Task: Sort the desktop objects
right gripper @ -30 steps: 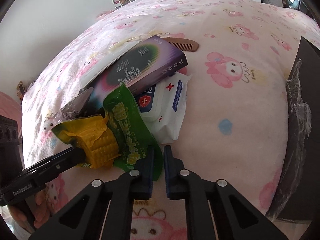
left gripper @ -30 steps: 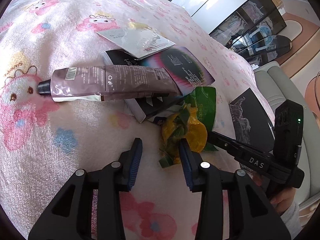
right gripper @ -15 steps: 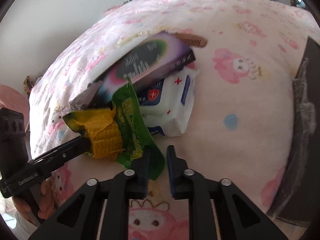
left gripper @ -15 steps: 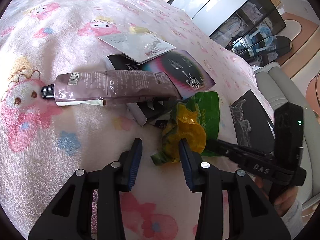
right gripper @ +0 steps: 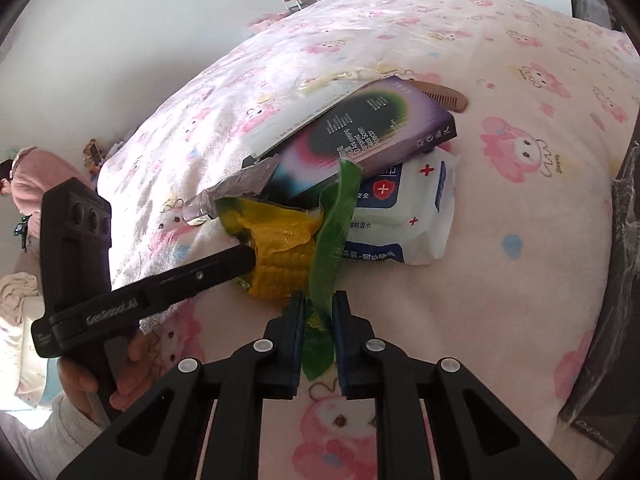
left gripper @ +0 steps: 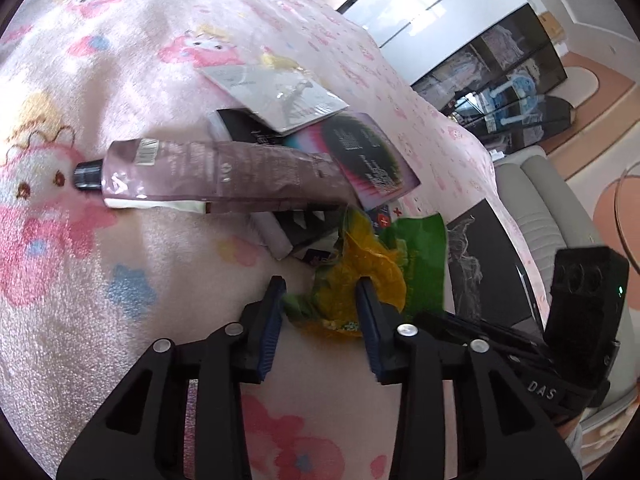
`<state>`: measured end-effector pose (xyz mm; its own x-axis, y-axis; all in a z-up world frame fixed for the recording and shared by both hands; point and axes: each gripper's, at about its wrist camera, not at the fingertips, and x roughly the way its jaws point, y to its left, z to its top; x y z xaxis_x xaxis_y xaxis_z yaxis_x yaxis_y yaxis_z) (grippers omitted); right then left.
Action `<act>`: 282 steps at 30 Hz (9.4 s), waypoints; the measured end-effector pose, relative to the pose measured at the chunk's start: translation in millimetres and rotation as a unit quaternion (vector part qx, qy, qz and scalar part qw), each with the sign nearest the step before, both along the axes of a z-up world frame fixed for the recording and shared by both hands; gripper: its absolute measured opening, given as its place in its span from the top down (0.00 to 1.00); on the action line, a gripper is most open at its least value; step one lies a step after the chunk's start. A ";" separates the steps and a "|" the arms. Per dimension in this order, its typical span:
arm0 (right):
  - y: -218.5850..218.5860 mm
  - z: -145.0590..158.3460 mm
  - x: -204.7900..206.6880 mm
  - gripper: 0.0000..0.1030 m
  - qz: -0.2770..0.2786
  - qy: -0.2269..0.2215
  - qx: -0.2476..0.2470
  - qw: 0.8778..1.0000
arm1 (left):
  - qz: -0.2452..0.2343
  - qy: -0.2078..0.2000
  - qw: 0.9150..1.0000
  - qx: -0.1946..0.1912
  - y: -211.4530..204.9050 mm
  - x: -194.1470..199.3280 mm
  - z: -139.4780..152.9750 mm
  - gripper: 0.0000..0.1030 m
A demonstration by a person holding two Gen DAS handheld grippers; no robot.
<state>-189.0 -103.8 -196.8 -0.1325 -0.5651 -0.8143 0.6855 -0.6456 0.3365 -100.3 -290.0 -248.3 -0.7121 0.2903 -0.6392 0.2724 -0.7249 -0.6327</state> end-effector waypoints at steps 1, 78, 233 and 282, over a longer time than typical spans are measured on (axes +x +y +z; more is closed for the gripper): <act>-0.2 -1.2 -0.4 0.88 -0.005 0.001 0.005 1.000 | 0.000 -0.001 1.000 -0.001 0.7 -0.6 -0.4 0.61; 170.6 106.0 35.1 1.00 -0.204 0.081 -0.047 0.974 | -0.181 0.097 0.975 -0.081 177.2 -25.2 152.2 0.84; -123.2 18.4 4.9 0.53 -0.094 0.081 0.073 0.990 | 0.130 -0.044 0.990 -0.033 -87.6 26.5 6.8 0.49; 1.9 -37.2 17.4 0.62 -0.203 -0.100 -0.020 0.974 | 0.013 -0.023 0.996 -0.080 1.0 27.3 12.3 0.46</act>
<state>-171.6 -101.9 -233.9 -0.1930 -0.5309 -0.8252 0.2939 -0.8336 0.4676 -73.0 -288.9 -236.0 -0.6869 0.1637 -0.7081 0.3194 -0.8072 -0.4964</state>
